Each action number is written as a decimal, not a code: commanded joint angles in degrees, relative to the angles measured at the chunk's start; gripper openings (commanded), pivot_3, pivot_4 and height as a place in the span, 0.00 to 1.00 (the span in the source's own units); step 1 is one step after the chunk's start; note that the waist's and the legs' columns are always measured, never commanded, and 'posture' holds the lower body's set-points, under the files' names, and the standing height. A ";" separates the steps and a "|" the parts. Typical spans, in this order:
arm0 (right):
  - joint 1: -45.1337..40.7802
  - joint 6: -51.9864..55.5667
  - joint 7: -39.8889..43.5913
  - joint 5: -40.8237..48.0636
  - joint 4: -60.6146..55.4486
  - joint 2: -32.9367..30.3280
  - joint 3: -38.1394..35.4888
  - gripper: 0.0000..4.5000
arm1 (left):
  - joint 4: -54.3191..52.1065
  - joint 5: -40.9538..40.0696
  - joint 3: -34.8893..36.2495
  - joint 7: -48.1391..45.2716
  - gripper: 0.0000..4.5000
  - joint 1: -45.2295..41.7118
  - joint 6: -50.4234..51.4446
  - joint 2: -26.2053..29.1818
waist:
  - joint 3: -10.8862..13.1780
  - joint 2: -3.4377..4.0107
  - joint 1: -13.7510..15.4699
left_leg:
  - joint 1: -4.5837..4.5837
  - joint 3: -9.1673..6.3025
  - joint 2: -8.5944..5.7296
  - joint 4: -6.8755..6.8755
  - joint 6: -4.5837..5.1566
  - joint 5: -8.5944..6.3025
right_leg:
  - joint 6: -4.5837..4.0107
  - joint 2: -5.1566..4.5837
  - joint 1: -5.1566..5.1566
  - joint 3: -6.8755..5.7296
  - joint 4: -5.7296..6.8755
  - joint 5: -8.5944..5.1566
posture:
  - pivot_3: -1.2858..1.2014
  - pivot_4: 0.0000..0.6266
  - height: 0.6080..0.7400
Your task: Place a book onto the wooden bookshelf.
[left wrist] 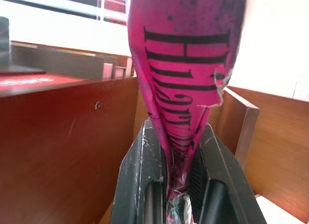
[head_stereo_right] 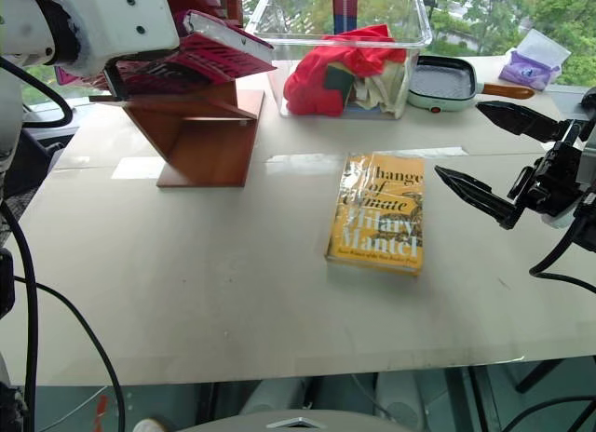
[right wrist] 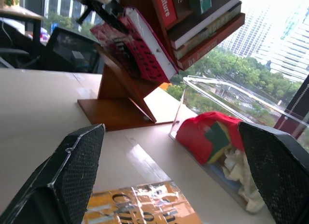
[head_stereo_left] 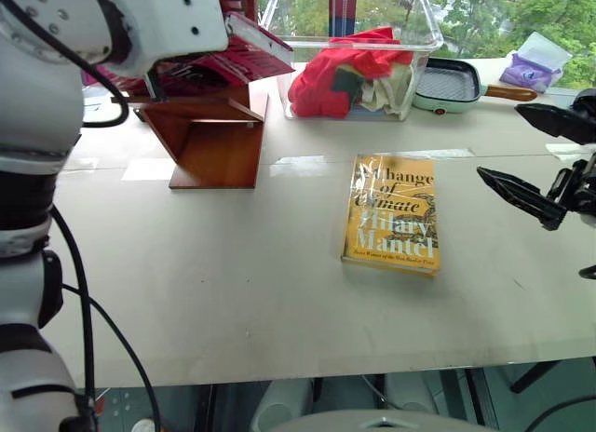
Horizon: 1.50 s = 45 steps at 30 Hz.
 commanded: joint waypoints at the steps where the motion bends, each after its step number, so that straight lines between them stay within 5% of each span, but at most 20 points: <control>1: -2.23 1.51 -0.47 4.28 -2.76 -0.73 -1.05 1.00 | -0.75 3.17 -0.68 -0.95 0.01 1.10 2.78 -0.59 | -0.01 0.02 0.00 | 0.05 0.01 0.01 0.00 0.00 0.00 | 0.00 0.00 0.01 0.01 0.04 0.00 | 0.52 0.24 0.87; 13: -5.54 4.23 -0.92 4.73 -1.82 -0.62 1.91 1.00 | -1.16 9.51 -1.80 -7.15 0.01 1.80 0.04 -1.45 | -0.03 0.05 0.15 | 0.03 -0.04 0.04 0.30 0.00 0.00 | 0.00 0.04 0.10 -0.03 0.14 0.01 | 0.52 0.24 0.87; 22: -4.44 4.29 -1.03 3.40 -2.42 0.09 2.52 1.00 | -4.25 4.80 3.72 -13.28 0.97 -0.90 9.42 -2.78 | 0.00 0.00 -0.06 | -0.15 -0.08 0.02 0.33 0.00 0.00 | 0.00 0.05 -0.01 -0.08 0.07 0.01 | 0.52 0.24 0.87; 31: -3.29 5.31 -2.02 1.37 -1.83 -1.58 0.49 1.00 | -13.84 -19.73 26.58 -22.23 0.99 5.30 30.43 0.75 | 0.00 0.05 -0.39 | -0.18 -0.09 0.04 0.30 0.00 -0.01 | 0.00 0.04 -0.07 -0.09 0.04 0.00 | 0.52 0.24 0.87; 35: 0.58 5.04 1.40 2.39 -0.07 -2.46 -4.44 1.00 | -23.45 -31.37 41.08 -18.95 0.99 20.15 34.68 -10.03 | -0.07 0.18 0.36 | -0.07 -0.14 0.06 0.35 0.00 -0.01 | -0.01 0.04 0.06 -0.14 0.08 0.00 | 0.52 0.24 0.87; 39: 8.22 3.80 5.53 -0.11 2.09 -2.07 -9.06 1.00 | -26.45 -34.63 43.04 -10.49 0.99 35.04 29.48 -20.74 | -0.07 0.06 0.81 | -0.05 -0.26 0.05 0.49 -0.01 -0.01 | -0.06 0.03 0.26 -0.26 0.03 0.05 | 0.52 0.24 0.87; 45: 23.30 2.92 8.62 -5.90 -0.22 -1.54 -17.23 1.00 | -24.32 -33.83 36.64 -6.30 0.99 54.99 9.77 -26.13 | -0.10 0.11 0.99 | -0.02 -0.11 0.06 0.38 -0.02 -0.02 | -0.11 -0.03 0.13 -0.11 0.02 0.07 | 0.52 0.24 0.87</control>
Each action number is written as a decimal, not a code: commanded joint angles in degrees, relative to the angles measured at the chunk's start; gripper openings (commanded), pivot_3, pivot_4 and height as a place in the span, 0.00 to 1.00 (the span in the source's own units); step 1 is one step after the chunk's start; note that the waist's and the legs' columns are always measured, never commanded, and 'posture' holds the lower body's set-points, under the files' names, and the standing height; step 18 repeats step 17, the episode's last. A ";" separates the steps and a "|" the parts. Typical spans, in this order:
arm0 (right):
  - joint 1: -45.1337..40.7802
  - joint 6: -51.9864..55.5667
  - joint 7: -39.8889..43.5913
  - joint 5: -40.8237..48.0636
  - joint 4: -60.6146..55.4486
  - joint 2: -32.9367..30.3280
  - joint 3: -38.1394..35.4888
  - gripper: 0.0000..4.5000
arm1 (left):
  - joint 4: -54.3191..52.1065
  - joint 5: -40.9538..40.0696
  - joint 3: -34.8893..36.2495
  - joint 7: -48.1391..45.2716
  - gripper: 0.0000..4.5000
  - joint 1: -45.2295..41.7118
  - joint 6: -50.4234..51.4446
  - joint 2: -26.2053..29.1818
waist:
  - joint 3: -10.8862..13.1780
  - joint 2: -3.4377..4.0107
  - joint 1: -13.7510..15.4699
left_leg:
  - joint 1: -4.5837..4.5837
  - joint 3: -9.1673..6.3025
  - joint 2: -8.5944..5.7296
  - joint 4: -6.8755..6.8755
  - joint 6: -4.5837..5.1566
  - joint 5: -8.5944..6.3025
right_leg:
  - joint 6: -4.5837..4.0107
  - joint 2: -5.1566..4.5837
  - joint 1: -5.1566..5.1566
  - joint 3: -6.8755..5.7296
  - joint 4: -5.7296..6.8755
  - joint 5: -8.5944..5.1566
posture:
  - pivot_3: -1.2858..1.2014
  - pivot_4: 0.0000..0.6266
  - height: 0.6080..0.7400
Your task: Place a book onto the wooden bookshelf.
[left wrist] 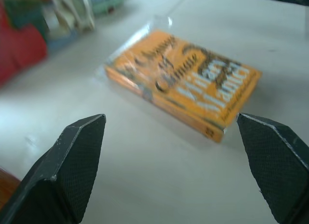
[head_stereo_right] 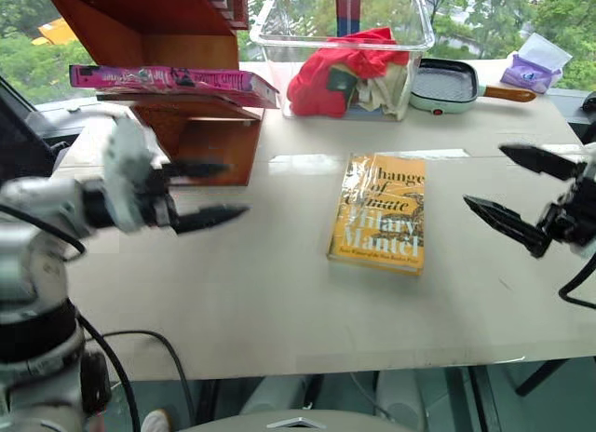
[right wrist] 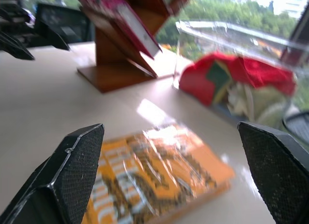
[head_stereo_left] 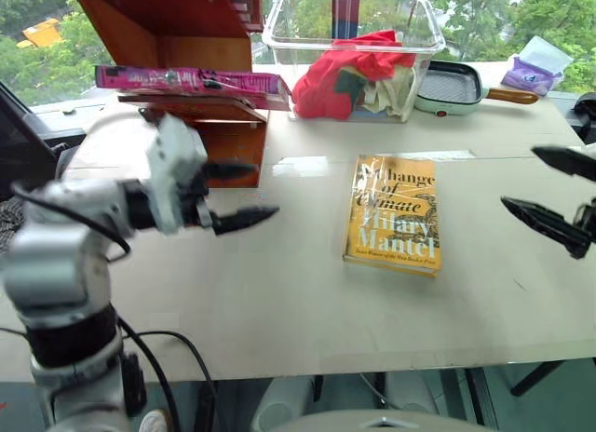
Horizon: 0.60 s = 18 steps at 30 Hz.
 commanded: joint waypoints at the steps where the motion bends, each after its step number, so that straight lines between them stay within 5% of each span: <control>1: 8.14 -1.69 2.65 -3.55 -3.95 0.63 -7.57 1.00 | 0.49 -0.76 -1.54 1.81 0.99 7.85 -11.52 -1.17 | -0.05 0.09 0.10 | 0.01 0.06 0.00 -0.09 0.00 0.00 | 0.00 -0.02 -0.03 0.06 -0.02 0.00 | 0.52 0.24 0.87; 9: 25.77 -7.37 7.40 -10.26 -3.21 7.11 -15.22 1.00 | 4.21 -4.75 -1.63 5.37 0.99 13.55 -13.93 2.03 | -0.11 0.19 1.00 | 0.16 0.17 0.01 -0.15 0.06 -0.04 | 0.00 -0.02 0.09 0.15 -0.03 0.01 | 0.52 0.24 0.87; 18: 28.00 -11.80 7.13 -12.79 -1.74 9.35 -14.33 1.00 | 7.86 -8.40 -0.50 6.14 0.99 15.78 -16.30 4.81 | -0.15 0.26 0.60 | 0.76 0.53 0.07 -0.59 0.07 -0.05 | 0.00 0.00 0.28 0.49 -0.02 0.00 | 0.52 0.24 0.87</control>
